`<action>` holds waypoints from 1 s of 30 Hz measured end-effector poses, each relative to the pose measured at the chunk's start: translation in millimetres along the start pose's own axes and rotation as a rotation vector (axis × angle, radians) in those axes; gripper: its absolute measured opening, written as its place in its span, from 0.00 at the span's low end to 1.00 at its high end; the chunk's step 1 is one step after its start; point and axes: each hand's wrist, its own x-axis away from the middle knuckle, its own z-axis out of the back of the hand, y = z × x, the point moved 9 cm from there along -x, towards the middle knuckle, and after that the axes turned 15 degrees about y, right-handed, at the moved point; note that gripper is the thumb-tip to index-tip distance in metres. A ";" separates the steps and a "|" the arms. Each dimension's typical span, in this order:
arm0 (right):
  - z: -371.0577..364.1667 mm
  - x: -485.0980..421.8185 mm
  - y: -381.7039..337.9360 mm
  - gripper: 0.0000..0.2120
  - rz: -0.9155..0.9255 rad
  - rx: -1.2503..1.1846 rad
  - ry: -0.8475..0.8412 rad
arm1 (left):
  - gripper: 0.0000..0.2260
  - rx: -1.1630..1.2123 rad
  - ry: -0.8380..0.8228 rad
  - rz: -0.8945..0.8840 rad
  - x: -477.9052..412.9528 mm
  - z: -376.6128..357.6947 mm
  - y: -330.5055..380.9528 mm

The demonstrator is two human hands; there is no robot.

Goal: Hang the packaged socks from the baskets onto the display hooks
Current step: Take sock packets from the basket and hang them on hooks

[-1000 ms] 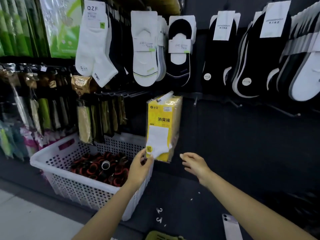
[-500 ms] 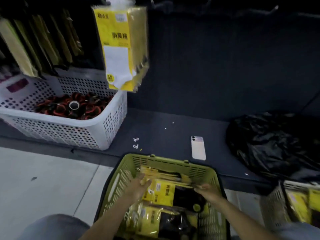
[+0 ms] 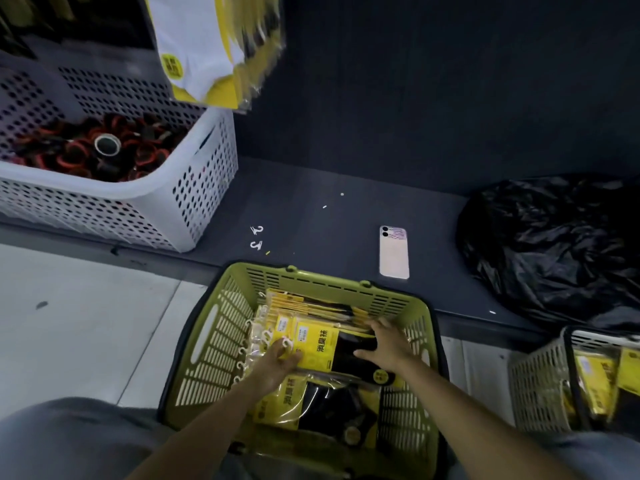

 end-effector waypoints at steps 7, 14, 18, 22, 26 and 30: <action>-6.5 -5.8 -11.5 0.35 0.106 0.121 0.063 | 0.28 0.095 -0.009 0.012 1.0 -8.4 -2.1; 9.4 2.5 -16.9 0.24 0.080 -0.026 0.040 | 0.28 0.216 0.153 0.111 5.9 7.3 -1.0; 35.3 15.3 -27.1 0.27 0.106 -0.109 0.102 | 0.38 0.557 0.396 0.278 23.4 39.4 18.7; 67.4 32.6 -39.1 0.24 0.155 -0.219 0.119 | 0.57 0.764 0.276 0.421 49.0 36.2 35.7; 100.5 52.7 -55.6 0.16 0.151 -0.545 0.133 | 0.55 0.882 -0.102 0.260 74.2 19.6 68.3; 113.7 69.5 -69.5 0.17 0.119 -0.852 0.098 | 0.58 0.901 -0.168 0.070 85.4 24.7 89.1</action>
